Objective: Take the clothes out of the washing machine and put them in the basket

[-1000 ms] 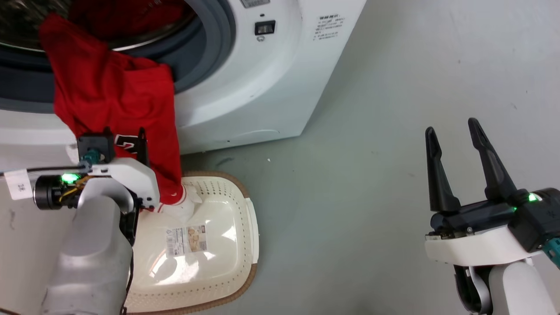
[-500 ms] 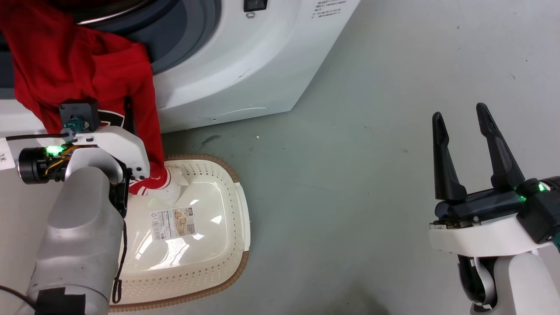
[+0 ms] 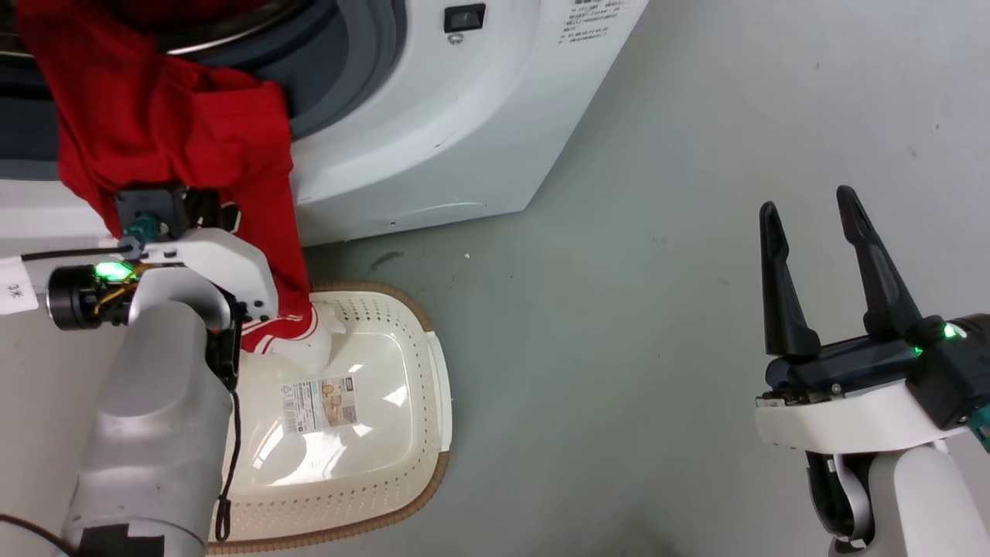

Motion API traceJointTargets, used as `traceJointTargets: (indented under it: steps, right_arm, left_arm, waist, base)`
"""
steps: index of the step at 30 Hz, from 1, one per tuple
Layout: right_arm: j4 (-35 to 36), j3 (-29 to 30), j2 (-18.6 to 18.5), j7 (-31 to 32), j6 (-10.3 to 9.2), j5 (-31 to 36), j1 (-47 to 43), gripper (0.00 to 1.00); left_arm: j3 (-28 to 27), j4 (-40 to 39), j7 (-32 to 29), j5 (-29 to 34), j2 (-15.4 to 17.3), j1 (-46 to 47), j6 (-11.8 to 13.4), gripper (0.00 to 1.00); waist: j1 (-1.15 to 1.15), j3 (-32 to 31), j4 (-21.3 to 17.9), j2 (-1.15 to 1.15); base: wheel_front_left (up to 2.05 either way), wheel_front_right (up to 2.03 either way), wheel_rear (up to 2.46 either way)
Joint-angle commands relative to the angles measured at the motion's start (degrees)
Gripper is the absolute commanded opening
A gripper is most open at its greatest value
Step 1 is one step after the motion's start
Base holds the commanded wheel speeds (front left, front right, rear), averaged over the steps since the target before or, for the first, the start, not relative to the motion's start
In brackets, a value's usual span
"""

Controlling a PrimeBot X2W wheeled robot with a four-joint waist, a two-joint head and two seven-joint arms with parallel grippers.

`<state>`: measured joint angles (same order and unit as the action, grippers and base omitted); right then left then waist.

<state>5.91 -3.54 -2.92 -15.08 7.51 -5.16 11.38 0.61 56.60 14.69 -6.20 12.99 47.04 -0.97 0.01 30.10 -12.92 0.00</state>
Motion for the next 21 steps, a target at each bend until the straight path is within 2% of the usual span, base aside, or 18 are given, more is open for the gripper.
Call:
traceJointTargets:
  steps: [1, 8, 21]
  right_arm:
    - [-0.2, -0.11, 0.08, -0.14, -0.04, -0.07, -0.82, 1.0]
    - [-1.36, -0.33, 0.08, -0.14, -0.04, 0.63, -4.08, 1.0]
    - [-2.85, 0.02, 0.07, -0.14, -0.04, 2.72, -11.08, 1.0]
  left_arm:
    - [-0.01, -1.51, 0.79, 0.16, -0.13, -0.1, -0.28, 0.0]
    - [-0.16, -5.37, 0.59, -0.04, -2.18, -8.01, -1.92, 0.0]
    - [1.91, -20.0, 0.54, 2.53, -5.22, -26.73, -4.29, 0.0]
  waist:
    - [-0.01, -1.31, 0.35, 0.0]
    - [-0.01, -7.58, 1.66, 0.0]
    - [-0.01, -19.53, 5.56, 0.0]
  base:
    - [0.0, 0.0, 0.0]
    - [0.0, 0.0, 0.0]
    - [0.0, 0.0, 0.0]
